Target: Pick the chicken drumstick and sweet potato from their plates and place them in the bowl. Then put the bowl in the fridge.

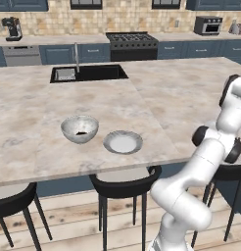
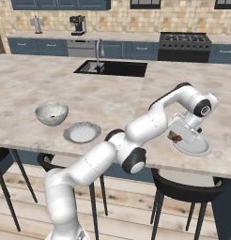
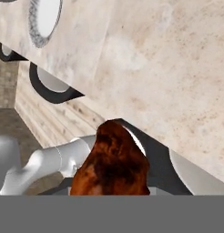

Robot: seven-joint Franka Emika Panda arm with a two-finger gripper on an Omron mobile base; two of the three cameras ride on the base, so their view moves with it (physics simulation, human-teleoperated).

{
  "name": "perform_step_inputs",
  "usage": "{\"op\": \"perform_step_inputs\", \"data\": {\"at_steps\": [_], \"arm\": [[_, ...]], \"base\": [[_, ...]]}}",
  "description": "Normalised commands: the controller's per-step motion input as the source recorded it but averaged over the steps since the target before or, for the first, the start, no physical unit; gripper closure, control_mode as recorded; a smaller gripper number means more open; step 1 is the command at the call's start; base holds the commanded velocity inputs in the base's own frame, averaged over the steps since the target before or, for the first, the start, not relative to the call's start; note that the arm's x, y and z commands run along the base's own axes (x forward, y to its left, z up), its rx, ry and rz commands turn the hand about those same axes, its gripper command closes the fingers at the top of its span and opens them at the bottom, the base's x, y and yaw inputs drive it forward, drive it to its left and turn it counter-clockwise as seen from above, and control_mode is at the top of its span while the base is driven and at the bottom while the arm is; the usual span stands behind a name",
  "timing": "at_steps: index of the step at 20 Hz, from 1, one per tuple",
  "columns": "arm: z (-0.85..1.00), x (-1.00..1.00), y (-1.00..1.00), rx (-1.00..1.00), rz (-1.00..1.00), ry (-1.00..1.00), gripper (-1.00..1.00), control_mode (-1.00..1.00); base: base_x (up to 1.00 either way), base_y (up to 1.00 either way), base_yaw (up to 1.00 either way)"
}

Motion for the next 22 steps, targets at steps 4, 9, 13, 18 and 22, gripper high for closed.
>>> {"op": "perform_step_inputs", "data": {"at_steps": [4, 9, 13, 18, 22], "arm": [[-0.33, -0.47, 0.78, -0.46, 0.00, -0.31, 1.00, -1.00], [-0.26, -0.50, 0.74, -0.43, 0.00, -0.36, 1.00, -1.00], [-0.19, -0.56, 0.67, -0.44, 0.00, -0.44, 1.00, -1.00], [-0.19, -0.56, 0.66, -0.45, 0.00, -0.47, 1.00, -1.00], [-0.23, -0.53, 0.68, -0.45, 0.00, -0.50, 1.00, -1.00]], "base": [[0.00, 0.00, 0.00], [0.00, 0.00, 0.00], [0.00, 0.00, 0.00], [0.00, 0.00, 0.00], [0.00, 0.00, 0.00]]}}
